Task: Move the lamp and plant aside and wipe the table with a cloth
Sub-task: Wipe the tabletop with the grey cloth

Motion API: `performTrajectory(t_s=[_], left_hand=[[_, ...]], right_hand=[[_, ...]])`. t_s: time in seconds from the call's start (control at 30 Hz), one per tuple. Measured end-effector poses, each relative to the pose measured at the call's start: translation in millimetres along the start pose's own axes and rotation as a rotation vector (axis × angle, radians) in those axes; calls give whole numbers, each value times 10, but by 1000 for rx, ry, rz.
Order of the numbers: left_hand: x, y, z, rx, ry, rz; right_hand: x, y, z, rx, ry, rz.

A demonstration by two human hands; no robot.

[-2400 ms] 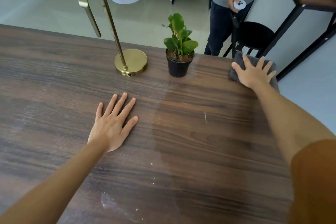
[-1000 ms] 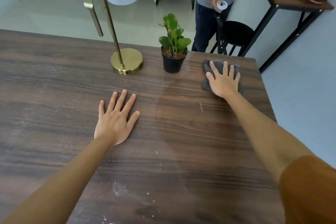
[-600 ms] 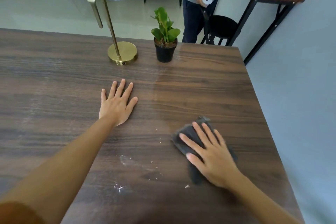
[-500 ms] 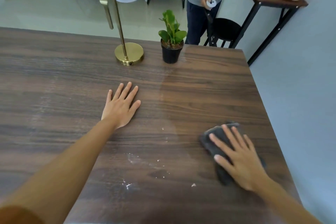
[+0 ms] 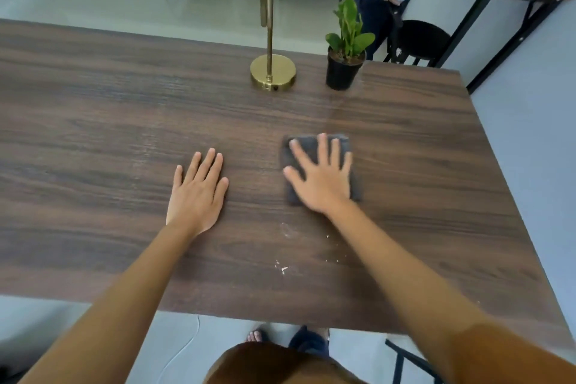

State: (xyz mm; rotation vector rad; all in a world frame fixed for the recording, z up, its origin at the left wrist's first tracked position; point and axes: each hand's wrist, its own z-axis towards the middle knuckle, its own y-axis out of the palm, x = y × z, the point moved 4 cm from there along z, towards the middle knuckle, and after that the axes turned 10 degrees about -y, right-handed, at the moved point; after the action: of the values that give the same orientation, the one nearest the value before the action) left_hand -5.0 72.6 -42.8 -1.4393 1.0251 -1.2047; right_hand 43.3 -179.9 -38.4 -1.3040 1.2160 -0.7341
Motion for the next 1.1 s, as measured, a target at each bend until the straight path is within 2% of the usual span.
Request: performTrajectory(t_s=[0.1, 0.2, 0.37, 0.47, 0.57, 0.63, 0.7, 0.8, 0.87, 0.97, 1.03, 1.1], left_hand=[[22, -14, -11, 15, 7, -18], [17, -9, -6, 21, 18, -31], [7, 2, -4, 14, 25, -33], [7, -8, -10, 4, 48, -29], [-9, -22, -36, -12, 81, -15], [-34, -41, -60, -20, 99, -15], [-62, -52, -88, -29, 107, -6], [-91, -57, -138, -24, 90, -10], [-100, -55, -156, -13, 75, -16], [-132, -26, -161, -8, 61, -32], [-155, -10, -166, -3, 60, -35], [-171, -3, -165, 1, 56, -36]], right_hand=[[-368, 177, -657, 26, -195, -31], [68, 186, -1444, 49, -150, -34], [1237, -6, -2288, 78, 342, -90], [1635, -165, -2015, 108, 578, -41], [1630, -294, -1376, 129, 769, 57], [1248, -251, -986, 96, 683, 56], [620, -108, -743, 91, 455, 37], [-383, 192, -811, 80, 156, 5], [-798, 343, -1064, 72, 6, -15], [-833, 465, -1577, 88, -146, -27], [-534, 477, -1940, 112, -108, -31], [-81, 399, -2253, 133, 8, -52]])
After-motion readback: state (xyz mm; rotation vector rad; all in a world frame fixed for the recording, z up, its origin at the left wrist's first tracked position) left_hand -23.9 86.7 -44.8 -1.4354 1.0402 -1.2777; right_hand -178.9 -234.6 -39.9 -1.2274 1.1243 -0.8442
